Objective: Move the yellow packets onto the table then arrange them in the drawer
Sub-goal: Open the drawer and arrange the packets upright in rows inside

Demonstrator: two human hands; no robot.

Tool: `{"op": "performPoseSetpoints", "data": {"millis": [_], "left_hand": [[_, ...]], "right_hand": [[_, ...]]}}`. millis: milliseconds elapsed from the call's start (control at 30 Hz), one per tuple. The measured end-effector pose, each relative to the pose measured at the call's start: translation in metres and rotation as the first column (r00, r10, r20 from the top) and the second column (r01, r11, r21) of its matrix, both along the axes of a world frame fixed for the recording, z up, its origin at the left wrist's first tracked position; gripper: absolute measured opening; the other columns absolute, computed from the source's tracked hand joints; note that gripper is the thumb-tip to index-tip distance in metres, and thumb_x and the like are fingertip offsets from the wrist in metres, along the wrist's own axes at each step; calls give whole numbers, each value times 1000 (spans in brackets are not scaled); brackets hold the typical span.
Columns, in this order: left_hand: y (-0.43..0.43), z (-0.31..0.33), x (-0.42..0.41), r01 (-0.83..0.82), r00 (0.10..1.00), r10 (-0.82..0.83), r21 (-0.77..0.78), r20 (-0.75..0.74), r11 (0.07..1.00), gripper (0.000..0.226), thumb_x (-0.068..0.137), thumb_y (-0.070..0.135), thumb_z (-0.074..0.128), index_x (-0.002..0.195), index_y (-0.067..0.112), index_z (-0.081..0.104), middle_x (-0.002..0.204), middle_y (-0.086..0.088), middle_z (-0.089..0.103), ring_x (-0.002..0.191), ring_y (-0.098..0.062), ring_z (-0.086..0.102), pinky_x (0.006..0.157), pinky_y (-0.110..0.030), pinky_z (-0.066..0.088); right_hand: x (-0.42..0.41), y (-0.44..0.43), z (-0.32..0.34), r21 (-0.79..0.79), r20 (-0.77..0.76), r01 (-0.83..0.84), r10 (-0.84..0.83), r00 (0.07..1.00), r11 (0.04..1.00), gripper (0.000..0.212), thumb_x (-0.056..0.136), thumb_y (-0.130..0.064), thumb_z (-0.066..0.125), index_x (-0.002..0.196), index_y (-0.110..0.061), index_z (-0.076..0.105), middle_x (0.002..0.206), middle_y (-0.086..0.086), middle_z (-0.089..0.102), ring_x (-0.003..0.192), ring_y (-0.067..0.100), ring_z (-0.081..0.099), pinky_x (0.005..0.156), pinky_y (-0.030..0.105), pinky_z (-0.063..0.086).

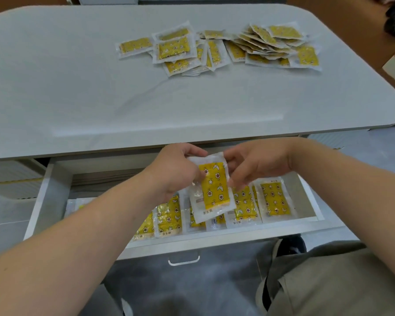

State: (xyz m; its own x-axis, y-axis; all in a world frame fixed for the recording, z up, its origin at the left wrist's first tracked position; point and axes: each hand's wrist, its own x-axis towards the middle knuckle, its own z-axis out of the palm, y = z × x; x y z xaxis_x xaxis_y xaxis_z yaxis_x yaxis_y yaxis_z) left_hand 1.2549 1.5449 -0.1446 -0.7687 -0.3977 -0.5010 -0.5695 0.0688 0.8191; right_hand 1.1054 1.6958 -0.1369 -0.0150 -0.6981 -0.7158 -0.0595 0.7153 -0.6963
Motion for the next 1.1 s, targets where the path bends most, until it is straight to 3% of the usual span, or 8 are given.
{"op": "performPoseSetpoints", "data": {"millis": [167,300,500,633,767,833,1000,1100], "left_hand": [[6,-2,-1,81,997,-81,-55,8,995,45,78,-2,82,112,20,62,102,-6,69,88,-21,72,76,-38,63],[-6,12,-5,151,984,-175,-396,-26,906,23,88,16,75,106,25,64,85,4,73,73,-7,72,76,-30,61],[-16,23,-8,85,985,-132,-357,-112,930,13,95,15,67,105,21,65,77,0,73,64,-7,73,68,-29,63],[-21,22,-12,31,977,-118,-432,-176,901,12,95,19,66,104,26,64,75,4,71,65,-6,71,72,-28,59],[-27,22,-21,-49,953,-119,-528,-279,848,13,94,24,66,104,32,64,86,12,66,75,-3,65,67,-17,50],[-32,20,-27,-56,934,-165,-587,-317,808,14,95,24,65,105,32,64,90,14,64,77,-2,60,65,-10,44],[-77,9,-67,-150,940,-138,-744,-312,652,32,93,26,66,124,23,58,118,7,57,106,-11,56,92,-27,47],[-100,3,-103,-149,966,-83,-794,-244,590,49,94,32,64,138,17,49,140,-3,48,131,-24,45,111,-40,38]], "right_hand": [[-2,-6,-13,28,-105,186,-182,978,982,34,89,-6,75,121,-8,64,112,14,75,105,33,73,95,49,57],[-20,13,-27,273,-338,152,-54,940,950,41,85,1,77,121,-8,61,102,14,76,91,33,76,82,48,63],[-31,35,-57,521,-500,130,178,848,844,53,85,-8,80,132,-8,55,114,13,66,93,34,73,78,44,64],[-26,31,-66,591,-627,-5,463,627,807,51,80,-37,84,121,-12,65,107,4,68,90,20,69,72,29,60],[-18,8,-41,673,-607,-98,623,494,733,38,84,-29,78,116,-14,64,95,2,62,92,22,64,78,31,54],[-15,-2,-16,645,-612,-167,636,470,745,9,87,-13,64,96,-14,64,88,3,60,89,24,64,82,36,59],[-3,-8,60,328,-627,-213,381,679,920,41,83,7,41,92,-12,76,87,2,77,83,16,74,75,30,62],[-10,-16,75,123,-731,-99,158,663,987,31,87,4,46,82,-14,71,79,1,74,80,16,73,74,29,59]]}}
